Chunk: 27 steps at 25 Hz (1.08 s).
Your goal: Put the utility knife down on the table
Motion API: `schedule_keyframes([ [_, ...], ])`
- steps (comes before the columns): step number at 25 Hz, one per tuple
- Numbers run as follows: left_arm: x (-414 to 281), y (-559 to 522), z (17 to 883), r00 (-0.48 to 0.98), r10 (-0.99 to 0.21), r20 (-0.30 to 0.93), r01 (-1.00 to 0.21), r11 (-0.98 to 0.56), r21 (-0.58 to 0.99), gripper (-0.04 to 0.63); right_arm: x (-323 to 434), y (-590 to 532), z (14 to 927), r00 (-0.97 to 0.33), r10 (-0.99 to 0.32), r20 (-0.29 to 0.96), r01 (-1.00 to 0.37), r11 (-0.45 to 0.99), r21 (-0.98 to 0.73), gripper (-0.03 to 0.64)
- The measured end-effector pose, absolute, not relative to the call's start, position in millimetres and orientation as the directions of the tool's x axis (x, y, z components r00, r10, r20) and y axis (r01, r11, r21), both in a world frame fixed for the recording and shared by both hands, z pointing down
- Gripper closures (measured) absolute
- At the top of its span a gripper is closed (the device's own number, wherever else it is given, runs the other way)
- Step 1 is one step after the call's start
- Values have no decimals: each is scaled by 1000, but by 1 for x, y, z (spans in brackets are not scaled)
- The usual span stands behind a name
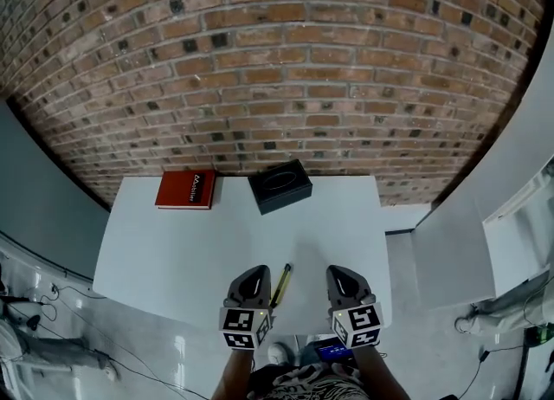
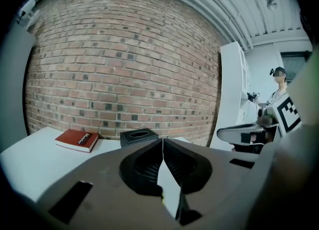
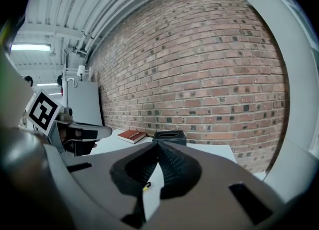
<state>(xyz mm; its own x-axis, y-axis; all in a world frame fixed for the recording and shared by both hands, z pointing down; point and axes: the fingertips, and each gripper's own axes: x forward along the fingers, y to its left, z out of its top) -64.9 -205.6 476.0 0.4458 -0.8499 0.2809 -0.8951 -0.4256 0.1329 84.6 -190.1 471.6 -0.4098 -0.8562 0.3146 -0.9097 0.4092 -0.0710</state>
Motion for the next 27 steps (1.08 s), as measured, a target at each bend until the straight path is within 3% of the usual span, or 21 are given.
schedule_keyframes([
  [7, -65, -202, 467, 484, -842, 238, -874, -452, 177, 578, 80, -189, 468, -406, -858, 314, -910, 410, -57, 617],
  [27, -79, -200, 479, 474, -839, 267, -879, -434, 197, 578, 76, -186, 473, -407, -855, 321, -910, 410, -61, 617],
])
